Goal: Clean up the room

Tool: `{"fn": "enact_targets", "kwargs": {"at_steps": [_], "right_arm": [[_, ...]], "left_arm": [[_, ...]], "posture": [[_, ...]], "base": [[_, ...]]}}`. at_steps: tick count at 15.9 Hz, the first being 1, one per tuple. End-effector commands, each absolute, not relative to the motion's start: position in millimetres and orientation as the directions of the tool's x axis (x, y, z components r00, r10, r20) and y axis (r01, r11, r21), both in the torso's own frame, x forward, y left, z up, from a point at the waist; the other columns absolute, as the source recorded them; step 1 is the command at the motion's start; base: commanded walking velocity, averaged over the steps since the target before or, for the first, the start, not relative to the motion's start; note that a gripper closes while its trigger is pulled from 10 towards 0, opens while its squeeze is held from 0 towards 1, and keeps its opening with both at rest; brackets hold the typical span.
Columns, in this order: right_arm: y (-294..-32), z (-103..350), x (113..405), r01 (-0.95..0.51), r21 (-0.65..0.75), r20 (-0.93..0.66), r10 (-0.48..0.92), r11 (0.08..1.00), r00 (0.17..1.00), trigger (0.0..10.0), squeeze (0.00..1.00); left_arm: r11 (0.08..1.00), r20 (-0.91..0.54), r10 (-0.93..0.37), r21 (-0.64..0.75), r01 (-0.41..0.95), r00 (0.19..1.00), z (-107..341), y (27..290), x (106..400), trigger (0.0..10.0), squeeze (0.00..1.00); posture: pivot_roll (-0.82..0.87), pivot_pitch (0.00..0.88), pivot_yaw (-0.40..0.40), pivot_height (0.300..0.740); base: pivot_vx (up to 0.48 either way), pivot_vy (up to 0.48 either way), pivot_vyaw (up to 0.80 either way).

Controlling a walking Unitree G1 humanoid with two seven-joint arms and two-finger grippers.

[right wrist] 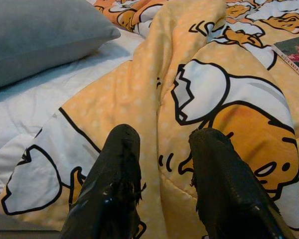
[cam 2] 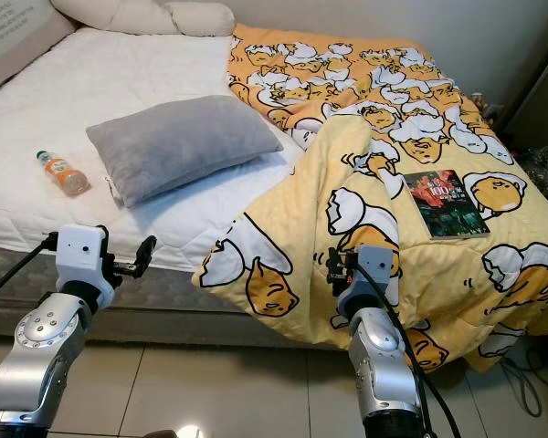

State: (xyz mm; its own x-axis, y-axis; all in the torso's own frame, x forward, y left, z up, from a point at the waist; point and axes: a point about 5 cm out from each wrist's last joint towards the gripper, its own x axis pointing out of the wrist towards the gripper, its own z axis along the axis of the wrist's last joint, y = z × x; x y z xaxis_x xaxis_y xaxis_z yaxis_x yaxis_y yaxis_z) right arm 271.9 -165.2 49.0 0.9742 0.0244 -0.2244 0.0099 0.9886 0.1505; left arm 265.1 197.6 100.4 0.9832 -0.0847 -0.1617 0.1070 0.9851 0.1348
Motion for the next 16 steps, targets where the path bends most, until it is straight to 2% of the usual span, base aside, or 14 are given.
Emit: {"fn": "enact_targets", "kwargs": {"at_steps": [1, 3, 4, 5, 7, 16], "right_arm": [[-182, 69, 236, 0.094, 0.05, -0.263, -0.078, 0.994, 0.962, 10.0, 0.0], [-175, 71, 247, 0.02, 0.071, -0.251, -0.002, 0.997, 0.968, 10.0, 0.0], [-169, 72, 247, -0.016, 0.09, -0.254, 0.038, 0.996, 0.966, 10.0, 0.0], [-168, 74, 249, -0.026, 0.09, -0.245, 0.048, 0.996, 0.968, 10.0, 0.0], [-167, 76, 250, -0.027, 0.106, -0.242, 0.052, 0.994, 0.969, 10.0, 0.0], [-167, 76, 250, -0.027, 0.106, -0.242, 0.052, 0.994, 0.969, 10.0, 0.0]], "left_arm": [[0.999, -0.224, -0.026, -0.033, 0.019, 0.974, 95, 175, 244, 10.0, 0.0], [0.997, -0.248, -0.071, 0.023, 0.079, 0.966, 92, 170, 244, 10.0, 0.0], [0.996, -0.246, -0.034, 0.076, 0.054, 0.969, 91, 177, 249, 10.0, 0.0], [0.999, -0.24, -0.029, 0.012, 0.032, 0.97, 94, 179, 254, 10.0, 0.0], [0.995, -0.239, -0.08, 0.046, 0.093, 0.968, 93, 178, 254, 10.0, 0.0], [0.995, -0.239, -0.08, 0.046, 0.093, 0.968, 93, 178, 254, 10.0, 0.0]], "posture": [[-0.01, 0.0, -0.038, 0.74], [0.02, 0.0, -0.064, 0.74], [0.01, 0.0, -0.052, 0.74], [0.02, 0.0, -0.067, 0.74], [0.02, 0.0, -0.069, 0.74], [0.02, 0.0, -0.069, 0.74]], "base": [[0.0, 0.0, 0.0], [0.0, 0.0, 0.0], [0.0, 0.0, 0.0], [0.0, 0.0, 0.0], [0.0, 0.0, 0.0], [0.0, 0.0, 0.0]]}}
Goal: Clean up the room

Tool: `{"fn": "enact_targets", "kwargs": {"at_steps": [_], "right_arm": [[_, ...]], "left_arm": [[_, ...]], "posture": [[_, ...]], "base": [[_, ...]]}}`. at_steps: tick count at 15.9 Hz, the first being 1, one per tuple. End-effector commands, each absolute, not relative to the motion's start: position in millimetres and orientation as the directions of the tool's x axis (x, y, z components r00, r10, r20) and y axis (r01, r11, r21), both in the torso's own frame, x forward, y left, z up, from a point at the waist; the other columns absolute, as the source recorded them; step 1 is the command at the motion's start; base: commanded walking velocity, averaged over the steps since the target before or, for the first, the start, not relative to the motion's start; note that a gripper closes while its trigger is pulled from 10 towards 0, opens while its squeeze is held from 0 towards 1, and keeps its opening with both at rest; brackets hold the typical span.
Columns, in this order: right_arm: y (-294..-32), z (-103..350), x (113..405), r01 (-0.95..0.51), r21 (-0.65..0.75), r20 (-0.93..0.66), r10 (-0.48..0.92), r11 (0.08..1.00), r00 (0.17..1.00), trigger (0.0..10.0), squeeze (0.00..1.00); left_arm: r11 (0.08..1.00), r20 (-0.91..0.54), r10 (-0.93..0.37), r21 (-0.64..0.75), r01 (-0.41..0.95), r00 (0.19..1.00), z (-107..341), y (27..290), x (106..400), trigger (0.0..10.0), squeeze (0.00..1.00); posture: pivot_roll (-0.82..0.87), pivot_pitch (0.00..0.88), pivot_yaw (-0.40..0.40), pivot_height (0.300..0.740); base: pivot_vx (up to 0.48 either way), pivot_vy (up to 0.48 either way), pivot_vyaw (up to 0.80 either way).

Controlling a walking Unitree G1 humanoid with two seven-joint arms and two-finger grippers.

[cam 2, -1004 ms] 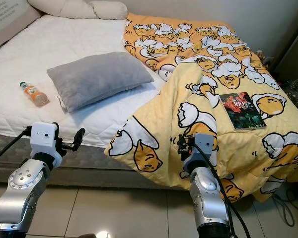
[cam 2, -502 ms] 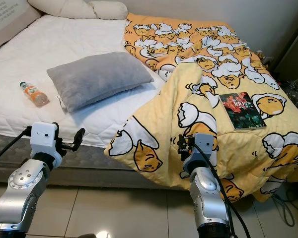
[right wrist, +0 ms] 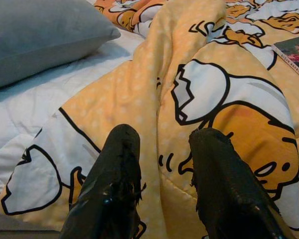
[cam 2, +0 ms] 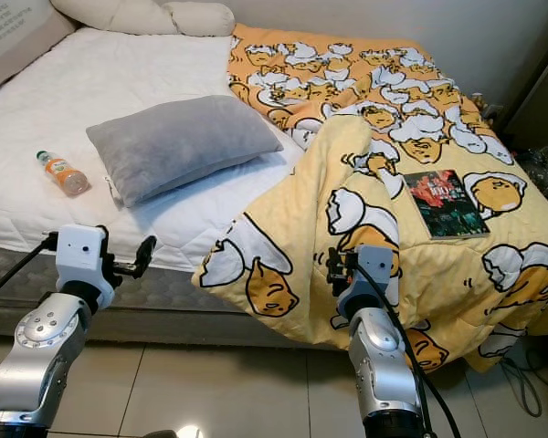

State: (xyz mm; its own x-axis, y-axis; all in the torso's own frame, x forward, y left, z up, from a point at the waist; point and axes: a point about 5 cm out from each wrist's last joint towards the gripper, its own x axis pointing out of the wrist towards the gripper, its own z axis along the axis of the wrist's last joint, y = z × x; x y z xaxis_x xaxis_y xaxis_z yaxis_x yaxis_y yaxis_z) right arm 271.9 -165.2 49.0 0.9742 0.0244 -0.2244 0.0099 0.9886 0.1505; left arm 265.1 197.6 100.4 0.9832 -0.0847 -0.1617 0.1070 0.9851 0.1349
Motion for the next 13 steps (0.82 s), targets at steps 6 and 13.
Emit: {"fn": "enact_targets", "kwargs": {"at_steps": [6, 13], "right_arm": [[-167, 76, 250, -0.027, 0.106, -0.242, 0.052, 0.994, 0.969, 10.0, 0.0], [-178, 65, 242, -0.038, 0.046, -0.294, 0.05, 0.998, 0.955, 10.0, 0.0]], "left_arm": [[0.995, -0.239, -0.08, 0.046, 0.093, 0.968, 93, 178, 254, 10.0, 0.0], [0.993, -0.254, -0.077, 0.066, 0.097, 0.964, 86, 177, 249, 10.0, 0.0]], "posture": [[0.02, 0.0, -0.069, 0.74], [0.01, 0.0, -0.06, 0.74]], "base": [[0.0, 0.0, 0.0], [0.0, 0.0, 0.0]]}}
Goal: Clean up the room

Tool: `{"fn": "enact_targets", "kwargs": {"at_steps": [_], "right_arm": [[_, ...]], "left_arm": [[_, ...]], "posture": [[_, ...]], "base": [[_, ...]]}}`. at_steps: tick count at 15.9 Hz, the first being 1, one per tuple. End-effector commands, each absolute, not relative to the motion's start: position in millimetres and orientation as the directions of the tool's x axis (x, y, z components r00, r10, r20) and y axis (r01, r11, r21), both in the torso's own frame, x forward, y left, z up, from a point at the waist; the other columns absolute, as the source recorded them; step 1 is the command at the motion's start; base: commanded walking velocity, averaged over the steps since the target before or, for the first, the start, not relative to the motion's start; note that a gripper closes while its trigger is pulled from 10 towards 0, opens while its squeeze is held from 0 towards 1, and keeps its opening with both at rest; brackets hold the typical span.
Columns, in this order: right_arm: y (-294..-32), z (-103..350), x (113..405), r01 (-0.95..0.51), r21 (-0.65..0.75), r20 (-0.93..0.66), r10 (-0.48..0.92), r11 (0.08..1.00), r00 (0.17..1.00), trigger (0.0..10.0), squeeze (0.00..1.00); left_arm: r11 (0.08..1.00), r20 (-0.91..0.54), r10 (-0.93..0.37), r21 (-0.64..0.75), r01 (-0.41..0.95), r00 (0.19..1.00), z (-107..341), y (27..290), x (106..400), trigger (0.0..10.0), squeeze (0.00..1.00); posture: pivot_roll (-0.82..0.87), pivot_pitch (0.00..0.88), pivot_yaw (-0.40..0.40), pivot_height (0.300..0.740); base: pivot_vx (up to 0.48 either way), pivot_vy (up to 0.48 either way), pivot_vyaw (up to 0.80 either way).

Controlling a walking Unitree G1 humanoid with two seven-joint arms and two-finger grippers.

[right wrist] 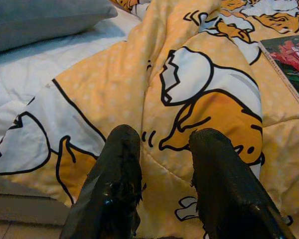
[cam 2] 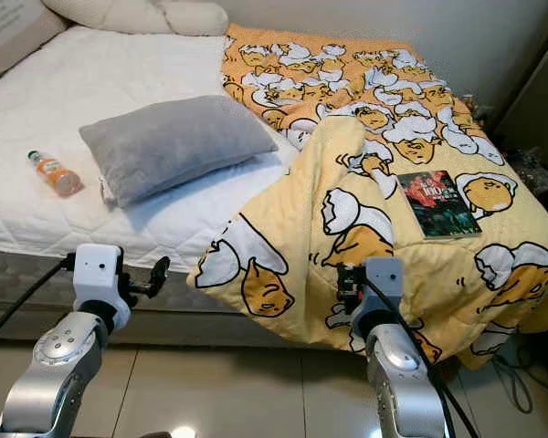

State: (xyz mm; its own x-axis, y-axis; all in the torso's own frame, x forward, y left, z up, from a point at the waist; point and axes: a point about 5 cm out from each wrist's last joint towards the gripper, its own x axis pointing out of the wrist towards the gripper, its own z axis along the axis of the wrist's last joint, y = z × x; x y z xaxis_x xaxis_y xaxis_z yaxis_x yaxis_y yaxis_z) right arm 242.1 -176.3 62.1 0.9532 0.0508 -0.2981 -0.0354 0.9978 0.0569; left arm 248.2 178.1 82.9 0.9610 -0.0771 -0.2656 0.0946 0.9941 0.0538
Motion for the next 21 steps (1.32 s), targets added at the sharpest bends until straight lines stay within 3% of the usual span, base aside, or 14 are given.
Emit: {"fn": "enact_targets", "kwargs": {"at_steps": [1, 2, 3, 4, 9, 11, 14, 15, 16, 17, 18, 19, 20, 21], "right_arm": [[-178, 66, 241, -0.038, 0.041, -0.294, 0.049, 0.998, 0.955, 10.0, 0.0], [-179, 72, 238, -0.024, 0.044, -0.293, 0.036, 0.999, 0.956, 10.0, 0.0], [-179, 77, 237, -0.017, 0.043, -0.287, 0.028, 0.999, 0.957, 10.0, 0.21], [-180, 81, 237, -0.008, 0.039, -0.279, 0.019, 0.999, 0.96, 10.0, 1.0], [-190, 91, 241, 0.001, -0.047, -0.209, -0.011, 0.999, 0.978, 10.0, 1.0], [-193, 94, 244, -0.009, -0.018, -0.205, 0.005, 1.0, 0.979, 10.0, 1.0], [-192, 97, 247, 0.005, 0.034, -0.184, 0.001, 0.999, 0.983, 10.0, 1.0], [-189, 97, 246, -0.011, 0.057, -0.18, 0.021, 0.998, 0.983, 10.0, 1.0], [-187, 97, 246, -0.018, 0.055, -0.176, 0.027, 0.998, 0.984, 10.0, 1.0], [-185, 95, 244, -0.018, 0.052, -0.176, 0.027, 0.998, 0.984, 10.0, 1.0], [-185, 91, 241, -0.024, 0.064, -0.19, 0.036, 0.998, 0.981, 1.8, 1.0], [-185, 89, 239, -0.027, 0.075, -0.202, 0.042, 0.997, 0.979, 0.0, 0.44], [-185, 88, 238, -0.028, 0.074, -0.205, 0.043, 0.997, 0.978, 0.0, 0.0], [-187, 86, 237, -0.017, 0.065, -0.216, 0.031, 0.998, 0.976, 0.0, 0.0]], "left_arm": [[0.993, -0.246, -0.074, 0.073, 0.095, 0.967, 88, 177, 248, 10.0, 0.0], [0.995, -0.215, -0.052, 0.072, 0.069, 0.975, 94, 178, 248, 10.0, 0.0], [0.998, -0.17, -0.012, 0.067, 0.024, 0.985, 99, 180, 250, 10.0, 0.0], [0.998, -0.147, -0.006, 0.068, 0.017, 0.989, 101, 181, 254, 10.0, 0.0], [0.987, -0.048, -0.028, 0.159, 0.036, 0.998, 131, 201, 307, 10.0, 0.0], [0.981, -0.049, -0.044, 0.184, 0.052, 0.998, 144, 210, 325, 10.0, 0.0], [0.959, -0.122, -0.234, 0.136, 0.249, 0.965, 138, 206, 311, 10.0, 0.0], [0.955, -0.145, -0.26, 0.11, 0.276, 0.955, 133, 205, 302, 10.0, 0.25], [0.956, -0.151, -0.265, 0.085, 0.28, 0.952, 128, 204, 292, 10.0, 1.0], [0.96, -0.136, -0.257, 0.079, 0.269, 0.957, 123, 201, 278, 10.0, 1.0], [0.969, -0.149, -0.224, 0.068, 0.236, 0.963, 116, 198, 266, 10.0, 1.0], [0.974, -0.19, -0.214, 0.036, 0.224, 0.958, 108, 196, 258, 1.3, 1.0], [0.972, -0.204, -0.226, 0.02, 0.234, 0.953, 105, 194, 254, 0.0, 1.0], [0.966, -0.211, -0.25, 0.008, 0.257, 0.945, 104, 190, 248, 0.0, 0.86]], "posture": [[0.01, 0.0, -0.059, 0.74], [0.02, 0.0, -0.062, 0.74], [0.03, 0.0, -0.068, 0.74], [0.04, 0.0, -0.073, 0.74], [0.05, 0.0, -0.072, 0.74], [0.05, 0.0, -0.065, 0.74], [0.04, 0.0, -0.051, 0.74], [0.05, 0.0, -0.048, 0.74], [0.05, 0.0, -0.045, 0.74], [0.05, 0.0, -0.041, 0.74], [0.04, 0.0, -0.034, 0.74], [0.04, 0.0, -0.032, 0.74], [0.04, 0.0, -0.032, 0.74], [0.04, 0.0, -0.033, 0.74]], "base": [[0.0, 0.0, 0.0], [0.0, 0.0, 0.0], [0.0, 0.0, 0.0], [0.0, 0.0, 0.0], [0.0, 0.0, 0.0], [0.0, 0.0, 0.0], [0.0, 0.0, 0.0], [0.0, 0.0, 0.0], [0.0, 0.0, 0.0], [0.0, 0.0, 0.0], [0.0, 0.0, 0.0], [0.0, 0.0, 0.0], [0.0, 0.0, 0.0], [0.0, 0.0, 0.0]]}}
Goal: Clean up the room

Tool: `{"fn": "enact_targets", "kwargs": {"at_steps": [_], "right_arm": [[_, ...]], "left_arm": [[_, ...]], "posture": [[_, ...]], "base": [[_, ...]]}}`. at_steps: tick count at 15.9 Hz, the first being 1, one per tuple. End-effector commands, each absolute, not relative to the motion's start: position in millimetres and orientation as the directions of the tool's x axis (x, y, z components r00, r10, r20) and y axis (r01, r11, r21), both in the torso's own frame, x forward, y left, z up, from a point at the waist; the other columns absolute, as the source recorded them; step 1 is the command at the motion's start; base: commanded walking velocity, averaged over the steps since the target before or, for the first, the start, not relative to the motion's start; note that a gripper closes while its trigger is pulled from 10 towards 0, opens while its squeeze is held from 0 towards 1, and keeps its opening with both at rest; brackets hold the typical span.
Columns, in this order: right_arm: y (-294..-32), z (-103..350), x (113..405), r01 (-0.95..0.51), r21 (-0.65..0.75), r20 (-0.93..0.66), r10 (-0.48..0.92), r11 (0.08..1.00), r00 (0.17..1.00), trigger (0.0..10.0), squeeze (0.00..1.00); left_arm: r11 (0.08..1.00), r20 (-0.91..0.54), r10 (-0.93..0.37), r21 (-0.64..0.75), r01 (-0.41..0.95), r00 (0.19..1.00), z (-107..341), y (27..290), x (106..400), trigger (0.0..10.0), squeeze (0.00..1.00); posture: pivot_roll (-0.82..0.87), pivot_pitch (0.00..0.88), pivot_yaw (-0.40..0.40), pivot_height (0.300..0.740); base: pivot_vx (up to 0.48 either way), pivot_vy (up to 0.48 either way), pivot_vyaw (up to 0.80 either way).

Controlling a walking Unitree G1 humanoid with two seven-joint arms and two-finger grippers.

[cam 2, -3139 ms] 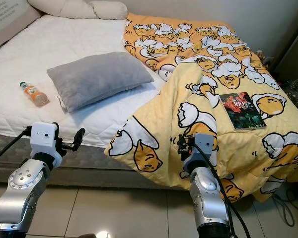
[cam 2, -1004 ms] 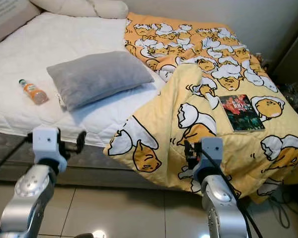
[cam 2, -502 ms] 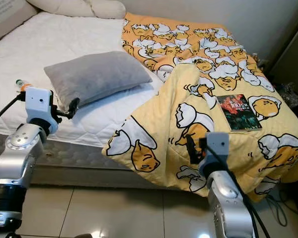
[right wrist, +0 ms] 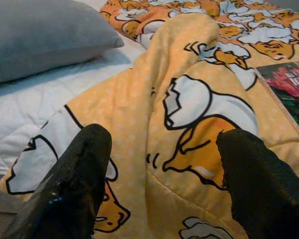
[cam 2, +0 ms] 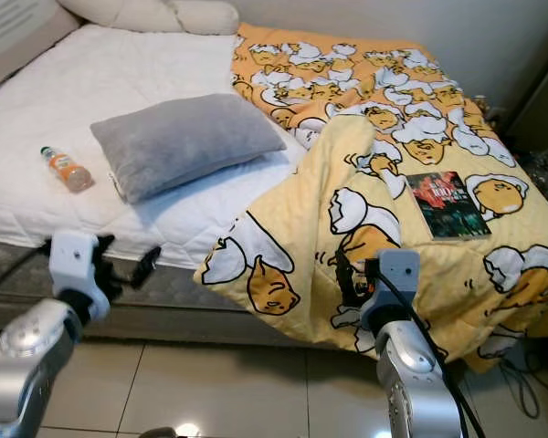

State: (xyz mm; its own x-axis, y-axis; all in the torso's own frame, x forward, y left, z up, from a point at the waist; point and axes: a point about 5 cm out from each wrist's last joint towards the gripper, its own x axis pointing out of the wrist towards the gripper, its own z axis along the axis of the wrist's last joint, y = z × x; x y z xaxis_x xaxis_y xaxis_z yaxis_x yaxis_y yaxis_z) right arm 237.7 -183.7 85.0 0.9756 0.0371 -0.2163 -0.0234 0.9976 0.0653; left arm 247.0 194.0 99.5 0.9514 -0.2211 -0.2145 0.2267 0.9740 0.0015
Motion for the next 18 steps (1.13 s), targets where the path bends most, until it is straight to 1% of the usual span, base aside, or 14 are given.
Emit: {"fn": "enact_targets", "kwargs": {"at_steps": [1, 2, 3, 4, 5, 6, 7, 8, 10, 12, 14, 15, 16, 18], "right_arm": [[-193, 83, 237, 0.007, 0.044, -0.223, 0.002, 0.999, 0.975, 0.0, 0.0], [-199, 85, 239, 0.021, 0.022, -0.215, -0.016, 1.0, 0.976, 0.0, 0.0], [-201, 87, 240, 0.024, 0.013, -0.208, -0.021, 1.0, 0.978, 0.0, 0.0], [-202, 87, 241, 0.032, 0.041, -0.223, -0.022, 0.999, 0.974, 0.3, 0.0], [-203, 83, 241, 0.063, 0.099, -0.263, -0.035, 0.993, 0.964, 4.4, 0.0], [-203, 80, 240, 0.096, 0.14, -0.28, -0.054, 0.985, 0.959, 8.7, 0.0], [-199, 80, 241, 0.087, 0.192, -0.258, -0.035, 0.978, 0.966, 10.0, 0.0], [-196, 82, 242, 0.067, 0.164, -0.223, -0.029, 0.984, 0.974, 10.0, 0.0], [-184, 81, 242, 0.008, 0.152, -0.212, 0.025, 0.988, 0.977, 10.0, 0.0], [-176, 82, 244, -0.019, 0.157, -0.224, 0.054, 0.987, 0.973, 10.0, 0.0], [-175, 83, 248, -0.031, 0.048, -0.179, 0.039, 0.998, 0.983, 10.0, 0.0], [-180, 84, 255, 0.013, -0.009, -0.165, -0.014, 1.0, 0.986, 10.0, 0.0], [-181, 85, 259, 0.02, -0.003, -0.174, -0.021, 1.0, 0.985, 10.0, 0.0], [-186, 89, 263, 0.02, 0.093, -0.181, -0.003, 0.995, 0.984, 10.0, 0.0]], "left_arm": [[0.97, -0.184, -0.242, -0.017, 0.243, 0.953, 105, 186, 248, 0.0, 0.0], [0.986, -0.094, -0.164, 0.014, 0.166, 0.982, 114, 187, 252, 0.0, 0.0], [0.989, -0.067, -0.142, 0.023, 0.143, 0.988, 117, 188, 254, 0.0, 0.0], [0.992, -0.049, -0.114, 0.046, 0.116, 0.992, 120, 191, 255, 9.3, 0.0], [0.996, -0.031, -0.073, 0.051, 0.074, 0.997, 124, 200, 256, 10.0, 0.0], [0.995, -0.042, -0.063, 0.075, 0.066, 0.997, 124, 208, 255, 10.0, 0.0], [0.997, -0.043, -0.04, 0.067, 0.042, 0.998, 125, 215, 255, 10.0, 0.0], [0.995, -0.059, 0.006, 0.096, 0.0, 0.998, 123, 219, 256, 10.0, 0.0], [0.995, -0.084, -0.055, 0.075, 0.062, 0.995, 122, 216, 254, 10.0, 0.0], [0.997, -0.093, -0.043, 0.056, 0.049, 0.995, 121, 212, 251, 10.0, 0.0], [0.996, -0.099, -0.063, 0.051, 0.068, 0.993, 119, 202, 247, 10.0, 0.0], [0.995, -0.118, -0.067, 0.072, 0.076, 0.991, 116, 202, 249, 10.0, 0.0], [0.994, -0.122, -0.065, 0.074, 0.074, 0.99, 117, 203, 252, 10.0, 0.0], [0.993, -0.12, -0.066, 0.091, 0.078, 0.991, 118, 200, 260, 10.0, 0.0]], "posture": [[0.05, 0.0, -0.036, 0.74], [0.06, 0.0, -0.04, 0.74], [0.06, 0.0, -0.04, 0.74], [0.05, 0.0, -0.037, 0.74], [0.06, 0.0, -0.041, 0.74], [0.06, 0.0, -0.041, 0.74], [0.06, 0.0, -0.034, 0.74], [0.06, 0.0, -0.032, 0.74], [0.07, 0.0, -0.039, 0.74], [0.09, 0.0, -0.05, 0.74], [0.1, 0.0, -0.067, 0.74], [0.08, 0.0, -0.057, 0.74], [0.07, 0.0, -0.049, 0.74], [0.09, 0.0, -0.037, 0.74]], "base": [[0.0, 0.0, 0.0], [0.0, 0.0, 0.0], [0.0, 0.0, 0.0], [0.0, 0.0, 0.0], [0.0, 0.0, 0.0], [0.0, 0.0, 0.0], [0.0, 0.0, 0.0], [0.0, 0.0, 0.0], [0.0, 0.0, 0.0], [0.0, 0.0, 0.0], [0.0, 0.0, 0.0], [0.0, 0.33, 0.0], [0.0, 0.33, 0.0], [0.0, 0.33, 0.0]]}}
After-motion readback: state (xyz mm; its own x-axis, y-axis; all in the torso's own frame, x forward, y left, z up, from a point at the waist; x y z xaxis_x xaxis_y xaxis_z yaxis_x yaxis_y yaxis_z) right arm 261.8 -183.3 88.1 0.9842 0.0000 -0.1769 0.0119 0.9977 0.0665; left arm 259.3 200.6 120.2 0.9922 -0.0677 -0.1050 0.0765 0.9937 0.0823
